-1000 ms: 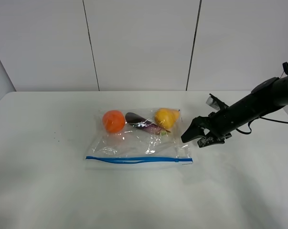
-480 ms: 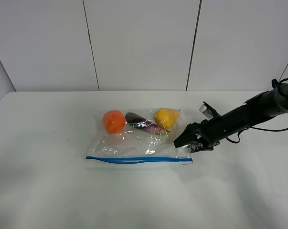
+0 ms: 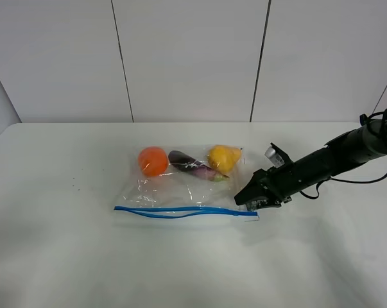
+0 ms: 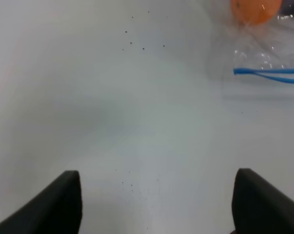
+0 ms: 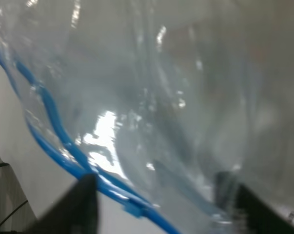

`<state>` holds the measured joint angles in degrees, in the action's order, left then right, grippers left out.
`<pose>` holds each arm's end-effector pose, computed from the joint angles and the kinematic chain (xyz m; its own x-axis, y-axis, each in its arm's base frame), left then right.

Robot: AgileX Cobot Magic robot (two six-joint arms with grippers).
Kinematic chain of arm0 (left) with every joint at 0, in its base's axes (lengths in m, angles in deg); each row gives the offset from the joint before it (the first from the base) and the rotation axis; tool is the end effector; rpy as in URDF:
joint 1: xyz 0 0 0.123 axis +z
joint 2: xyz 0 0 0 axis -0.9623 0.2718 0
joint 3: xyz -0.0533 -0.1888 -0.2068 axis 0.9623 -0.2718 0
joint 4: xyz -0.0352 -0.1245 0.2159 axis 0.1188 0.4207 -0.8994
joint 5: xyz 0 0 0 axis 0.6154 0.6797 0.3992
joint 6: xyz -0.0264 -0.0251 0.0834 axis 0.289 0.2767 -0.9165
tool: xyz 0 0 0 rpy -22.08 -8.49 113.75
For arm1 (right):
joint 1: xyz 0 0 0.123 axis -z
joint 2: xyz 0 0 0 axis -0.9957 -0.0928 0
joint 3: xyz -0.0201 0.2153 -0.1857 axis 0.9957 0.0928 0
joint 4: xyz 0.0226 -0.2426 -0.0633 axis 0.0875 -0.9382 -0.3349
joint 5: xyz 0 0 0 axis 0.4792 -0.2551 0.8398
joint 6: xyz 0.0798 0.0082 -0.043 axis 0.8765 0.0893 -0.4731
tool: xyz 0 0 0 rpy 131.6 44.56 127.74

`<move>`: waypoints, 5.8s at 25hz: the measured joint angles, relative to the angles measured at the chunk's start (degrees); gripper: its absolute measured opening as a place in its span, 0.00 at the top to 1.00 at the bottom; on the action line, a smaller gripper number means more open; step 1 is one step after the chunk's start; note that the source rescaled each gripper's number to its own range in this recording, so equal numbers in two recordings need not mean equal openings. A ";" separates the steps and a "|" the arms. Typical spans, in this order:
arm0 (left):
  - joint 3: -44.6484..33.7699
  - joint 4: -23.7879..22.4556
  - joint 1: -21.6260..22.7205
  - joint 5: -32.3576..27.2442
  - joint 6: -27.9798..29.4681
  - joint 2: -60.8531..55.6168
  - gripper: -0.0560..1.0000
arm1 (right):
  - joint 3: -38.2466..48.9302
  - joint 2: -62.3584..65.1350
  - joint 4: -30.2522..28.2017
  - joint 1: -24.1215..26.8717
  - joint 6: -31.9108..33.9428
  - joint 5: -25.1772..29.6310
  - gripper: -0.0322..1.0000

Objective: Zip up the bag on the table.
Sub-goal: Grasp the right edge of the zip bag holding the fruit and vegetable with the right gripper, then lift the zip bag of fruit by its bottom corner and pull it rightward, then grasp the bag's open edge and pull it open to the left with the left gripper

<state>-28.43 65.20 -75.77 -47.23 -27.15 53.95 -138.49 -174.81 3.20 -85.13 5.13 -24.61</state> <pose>-0.0044 0.0012 0.2760 -0.4455 0.0490 -0.8939 0.0332 0.9987 0.0381 0.3594 0.0725 0.0737 -0.9597 -0.1633 -0.2285 -0.2799 0.6229 0.7305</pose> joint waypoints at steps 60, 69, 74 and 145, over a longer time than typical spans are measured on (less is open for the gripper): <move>0.00 -0.05 0.00 0.00 0.00 0.00 0.00 | 0.00 6.89 11.19 0.00 13.55 12.25 0.96; 0.00 -0.05 0.00 0.00 0.00 0.00 0.00 | 0.00 6.89 11.19 0.00 13.55 12.25 0.96; 2.54 0.06 0.00 0.95 0.81 1.41 0.00 | 0.00 6.89 11.19 0.00 13.55 12.25 0.96; 23.48 23.79 -48.09 83.09 -88.46 97.03 0.04 | 0.00 6.89 11.19 0.00 13.74 12.25 0.96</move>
<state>-4.95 89.00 -123.86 35.86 -115.62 150.98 -138.49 -167.92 14.40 -85.13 18.86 -12.36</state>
